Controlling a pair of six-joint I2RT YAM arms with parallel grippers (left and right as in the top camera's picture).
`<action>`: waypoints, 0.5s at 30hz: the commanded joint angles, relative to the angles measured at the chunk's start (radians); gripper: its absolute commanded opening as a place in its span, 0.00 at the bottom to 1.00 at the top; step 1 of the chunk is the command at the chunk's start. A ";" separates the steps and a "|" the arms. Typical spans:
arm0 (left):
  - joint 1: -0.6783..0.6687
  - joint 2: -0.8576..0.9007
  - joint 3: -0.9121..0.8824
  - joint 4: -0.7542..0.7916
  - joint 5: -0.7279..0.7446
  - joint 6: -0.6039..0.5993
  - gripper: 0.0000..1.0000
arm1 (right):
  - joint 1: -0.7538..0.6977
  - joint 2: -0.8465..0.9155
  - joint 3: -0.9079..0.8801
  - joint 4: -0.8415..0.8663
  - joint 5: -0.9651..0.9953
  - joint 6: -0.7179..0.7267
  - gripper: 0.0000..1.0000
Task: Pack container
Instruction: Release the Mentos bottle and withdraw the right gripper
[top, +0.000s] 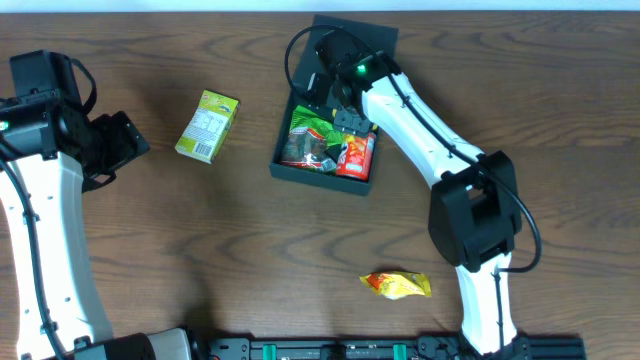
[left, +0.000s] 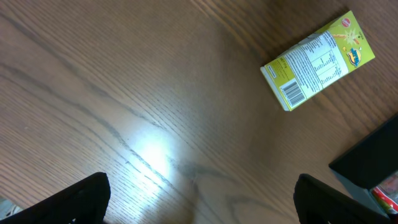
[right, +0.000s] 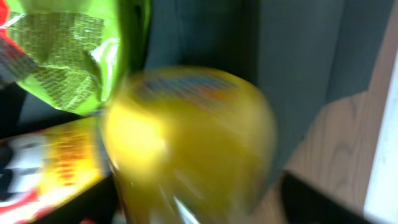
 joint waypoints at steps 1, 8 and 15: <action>0.003 -0.004 -0.006 -0.004 0.000 -0.007 0.95 | 0.005 -0.005 0.021 -0.005 0.041 -0.024 0.98; 0.003 -0.004 -0.006 -0.004 0.000 -0.007 0.95 | 0.015 -0.043 0.021 0.000 0.093 0.063 0.99; 0.003 -0.004 -0.006 -0.004 0.000 -0.007 0.95 | 0.027 -0.231 0.021 0.053 -0.069 0.492 0.99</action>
